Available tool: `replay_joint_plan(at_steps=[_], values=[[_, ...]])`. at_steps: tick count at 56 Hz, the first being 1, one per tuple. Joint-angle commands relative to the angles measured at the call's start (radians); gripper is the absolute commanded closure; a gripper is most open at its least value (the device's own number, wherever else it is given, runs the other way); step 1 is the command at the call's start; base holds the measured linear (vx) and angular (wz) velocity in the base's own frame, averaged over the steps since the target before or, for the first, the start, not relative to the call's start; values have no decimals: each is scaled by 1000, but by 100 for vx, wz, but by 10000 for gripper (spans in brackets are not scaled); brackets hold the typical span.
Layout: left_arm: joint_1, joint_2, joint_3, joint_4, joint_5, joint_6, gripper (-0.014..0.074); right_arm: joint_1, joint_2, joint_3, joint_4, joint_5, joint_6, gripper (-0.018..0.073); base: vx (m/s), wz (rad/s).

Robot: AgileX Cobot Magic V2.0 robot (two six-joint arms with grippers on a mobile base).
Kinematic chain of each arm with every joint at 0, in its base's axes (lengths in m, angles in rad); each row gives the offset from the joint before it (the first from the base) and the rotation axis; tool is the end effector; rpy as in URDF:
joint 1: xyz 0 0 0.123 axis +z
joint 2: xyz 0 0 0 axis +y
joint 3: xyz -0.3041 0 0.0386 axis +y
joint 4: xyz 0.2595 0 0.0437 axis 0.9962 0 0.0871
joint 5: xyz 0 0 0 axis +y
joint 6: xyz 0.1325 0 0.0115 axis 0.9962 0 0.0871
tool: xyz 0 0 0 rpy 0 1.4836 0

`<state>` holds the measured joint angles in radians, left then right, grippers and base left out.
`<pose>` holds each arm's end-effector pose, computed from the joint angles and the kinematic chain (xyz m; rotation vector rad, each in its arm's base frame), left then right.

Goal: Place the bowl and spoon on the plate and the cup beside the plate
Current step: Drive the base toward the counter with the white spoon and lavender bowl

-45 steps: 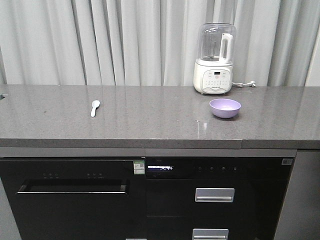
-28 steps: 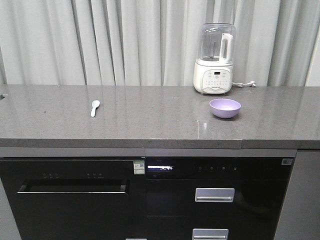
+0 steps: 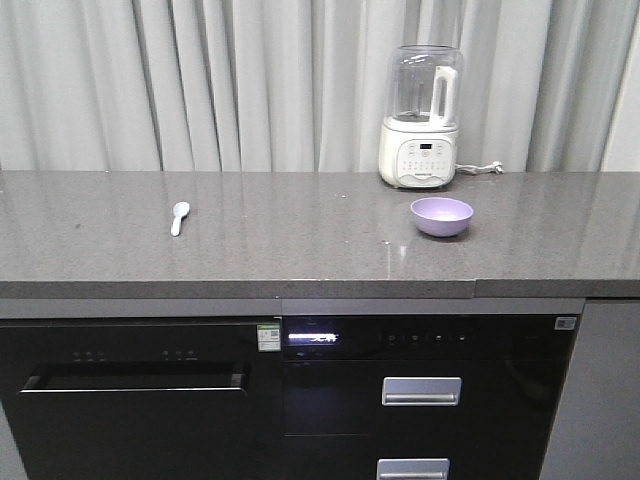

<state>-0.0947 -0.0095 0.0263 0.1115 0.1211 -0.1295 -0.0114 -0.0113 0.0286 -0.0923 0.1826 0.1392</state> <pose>0.0883 -0.0066 0.1913 0.0511 1.6205 -0.0766 0.0878 -0.0032 0.1824 0.0629 1.6816 0.0138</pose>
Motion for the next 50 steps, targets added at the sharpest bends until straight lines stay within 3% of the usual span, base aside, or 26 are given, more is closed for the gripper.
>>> replay_joint_plan(at_steps=[1,26,50], values=[[1,-6,-25,-7,-77,-3,602,-6,2,6,-11,-83,0,568,8,-13],[-2,-7,-25,-7,-76,-3,602,-6,2,6,-11,-81,0,568,20,-19],[-2,-7,-25,-7,-76,-3,602,-6,2,6,-11,-81,0,568,34,10]])
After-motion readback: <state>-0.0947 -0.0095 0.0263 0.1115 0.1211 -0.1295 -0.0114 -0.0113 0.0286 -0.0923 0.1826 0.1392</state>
